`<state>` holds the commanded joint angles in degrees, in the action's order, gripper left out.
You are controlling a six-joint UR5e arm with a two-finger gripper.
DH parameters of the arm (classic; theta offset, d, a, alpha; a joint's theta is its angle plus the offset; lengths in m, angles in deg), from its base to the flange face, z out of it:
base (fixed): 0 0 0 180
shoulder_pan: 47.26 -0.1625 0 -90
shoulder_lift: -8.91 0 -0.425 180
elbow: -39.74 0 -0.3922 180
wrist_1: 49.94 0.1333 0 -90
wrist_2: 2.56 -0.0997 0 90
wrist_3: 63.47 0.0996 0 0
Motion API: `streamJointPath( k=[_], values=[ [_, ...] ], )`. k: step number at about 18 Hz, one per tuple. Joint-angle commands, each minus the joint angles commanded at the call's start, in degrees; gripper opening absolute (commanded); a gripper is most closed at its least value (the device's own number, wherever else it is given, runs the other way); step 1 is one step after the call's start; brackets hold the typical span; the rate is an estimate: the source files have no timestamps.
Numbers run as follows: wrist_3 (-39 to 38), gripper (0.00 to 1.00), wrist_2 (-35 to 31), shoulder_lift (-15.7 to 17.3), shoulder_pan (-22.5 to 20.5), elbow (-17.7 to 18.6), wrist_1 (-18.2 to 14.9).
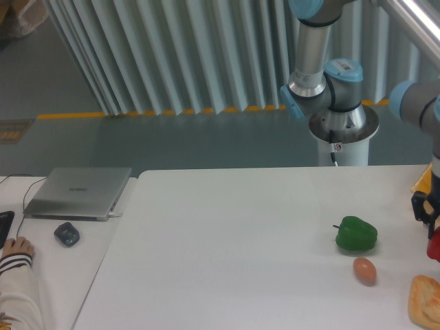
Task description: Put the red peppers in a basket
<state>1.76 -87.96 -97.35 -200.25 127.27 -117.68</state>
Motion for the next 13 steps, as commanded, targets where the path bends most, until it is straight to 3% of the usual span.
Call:
streamJointPath(
  k=[3,5,7,11,12,13],
  values=[
    [14.3,0.18,-9.0,0.1,-0.8,0.0,-4.3],
    [23.7,0.2,-20.1,-0.1,-0.2,0.5,-6.0],
    [27.4,0.22,-30.7,-0.5,1.6,1.3,-6.4],
    [36.3,0.22,-35.2,-0.5,1.1,1.4,-6.5],
    [38.5,0.28,-36.0,-0.5,0.6,1.5,-6.4],
    [43.3,0.88,-36.7,-0.2,0.4,2.1,-6.2]
  ],
)
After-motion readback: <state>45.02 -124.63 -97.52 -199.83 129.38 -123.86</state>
